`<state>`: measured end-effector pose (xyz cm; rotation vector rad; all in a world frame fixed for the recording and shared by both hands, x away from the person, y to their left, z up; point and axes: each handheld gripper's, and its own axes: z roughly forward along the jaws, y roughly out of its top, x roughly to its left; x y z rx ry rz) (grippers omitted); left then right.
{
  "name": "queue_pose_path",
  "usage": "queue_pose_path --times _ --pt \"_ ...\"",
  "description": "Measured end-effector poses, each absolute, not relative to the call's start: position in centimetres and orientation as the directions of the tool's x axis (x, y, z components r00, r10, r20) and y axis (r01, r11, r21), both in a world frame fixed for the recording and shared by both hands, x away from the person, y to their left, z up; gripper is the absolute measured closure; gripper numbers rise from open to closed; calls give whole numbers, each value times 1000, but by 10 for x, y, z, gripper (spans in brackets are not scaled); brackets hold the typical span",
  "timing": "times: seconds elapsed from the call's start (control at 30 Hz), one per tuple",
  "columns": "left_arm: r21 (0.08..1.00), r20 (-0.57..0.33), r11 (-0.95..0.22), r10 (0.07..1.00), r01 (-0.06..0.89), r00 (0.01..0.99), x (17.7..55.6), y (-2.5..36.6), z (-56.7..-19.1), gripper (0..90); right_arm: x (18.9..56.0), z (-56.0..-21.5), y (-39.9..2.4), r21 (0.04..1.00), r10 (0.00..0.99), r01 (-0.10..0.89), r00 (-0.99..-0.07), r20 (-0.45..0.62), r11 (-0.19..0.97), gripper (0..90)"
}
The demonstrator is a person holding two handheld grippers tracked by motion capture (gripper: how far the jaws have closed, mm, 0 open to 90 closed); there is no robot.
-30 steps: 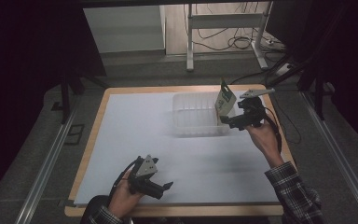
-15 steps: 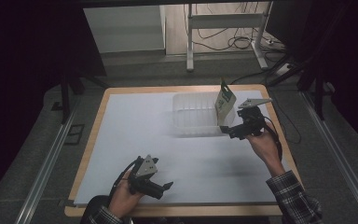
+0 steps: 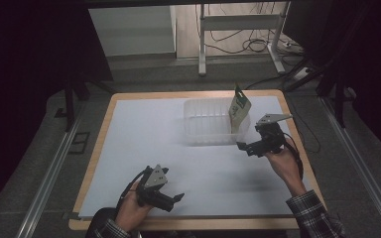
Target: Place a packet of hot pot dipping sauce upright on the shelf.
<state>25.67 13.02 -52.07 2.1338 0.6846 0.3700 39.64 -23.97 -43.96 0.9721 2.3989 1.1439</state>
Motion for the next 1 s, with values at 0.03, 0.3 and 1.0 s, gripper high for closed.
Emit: queue_pose_path --times 0.03,0.3,1.0 --pt "799 22 -495 591 341 806 257 130 -521 18 395 -440 -241 776 692 442 -722 9 450 0" --pt "801 22 -493 590 339 807 256 130 -520 19 384 -440 -249 779 695 441 -719 10 445 0" --pt "799 29 -497 594 339 804 256 130 -520 19 357 -454 -263 782 703 450 -711 21 431 0"
